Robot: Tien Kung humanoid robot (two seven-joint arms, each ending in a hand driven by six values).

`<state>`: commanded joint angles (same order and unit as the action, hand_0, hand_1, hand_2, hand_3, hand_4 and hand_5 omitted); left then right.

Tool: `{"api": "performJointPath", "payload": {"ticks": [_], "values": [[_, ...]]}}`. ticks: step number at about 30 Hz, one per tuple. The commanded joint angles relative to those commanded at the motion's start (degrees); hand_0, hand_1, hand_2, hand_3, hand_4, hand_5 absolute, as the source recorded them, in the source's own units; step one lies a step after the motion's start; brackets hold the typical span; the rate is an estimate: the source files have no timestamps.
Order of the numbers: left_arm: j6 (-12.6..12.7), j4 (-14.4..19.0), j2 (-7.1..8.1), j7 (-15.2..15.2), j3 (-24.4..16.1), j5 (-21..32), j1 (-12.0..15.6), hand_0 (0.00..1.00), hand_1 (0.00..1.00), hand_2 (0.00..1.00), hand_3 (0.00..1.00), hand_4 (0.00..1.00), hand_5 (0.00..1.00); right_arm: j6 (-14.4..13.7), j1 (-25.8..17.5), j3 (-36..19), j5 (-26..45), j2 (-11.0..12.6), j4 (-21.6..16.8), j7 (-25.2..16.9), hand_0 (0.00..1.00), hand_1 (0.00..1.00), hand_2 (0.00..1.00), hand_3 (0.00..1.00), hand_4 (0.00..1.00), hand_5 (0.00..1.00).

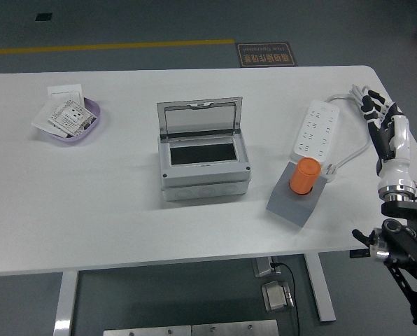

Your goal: Pick up the cylinder from the cube,place it in the box,flap close box

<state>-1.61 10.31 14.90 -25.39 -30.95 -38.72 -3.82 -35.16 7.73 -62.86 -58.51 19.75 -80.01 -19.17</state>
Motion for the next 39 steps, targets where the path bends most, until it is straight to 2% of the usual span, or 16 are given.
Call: {"api": "performJointPath", "payload": {"ticks": [4, 5, 19, 39], "values": [[-0.02, 0.00, -0.19, -0.07, 0.26, 0.31, 0.02, 0.614, 0.684, 0.564, 0.616, 0.647, 0.207, 0.02, 0.11, 2.15, 0.07, -0.45, 0.25, -0.05, 0.739, 0.730, 0.744, 0.858, 0.883, 0.317], [-0.04, 0.00, -0.25, -0.11, 0.30, 0.34, 0.03, 0.614, 0.684, 0.564, 0.616, 0.647, 0.207, 0.05, 0.11, 3.00, 0.06, -0.65, 0.32, 0.02, 0.745, 0.733, 0.747, 0.867, 0.863, 0.277], [-0.02, 0.00, -0.33, -0.31, 0.25, 0.27, 0.12, 0.612, 0.684, 0.563, 0.614, 0.645, 0.205, 0.27, 0.49, 8.42, -1.62, -2.04, 0.95, 1.52, 0.743, 0.732, 0.732, 0.863, 0.867, 0.284], [0.07, 0.00, -0.47, 0.13, 0.71, 0.30, -0.09, 0.609, 0.686, 0.564, 0.613, 0.642, 0.192, 0.52, -0.10, 12.96, 0.77, -1.56, 2.25, 0.67, 0.735, 0.708, 0.688, 0.842, 0.866, 0.293]]}}
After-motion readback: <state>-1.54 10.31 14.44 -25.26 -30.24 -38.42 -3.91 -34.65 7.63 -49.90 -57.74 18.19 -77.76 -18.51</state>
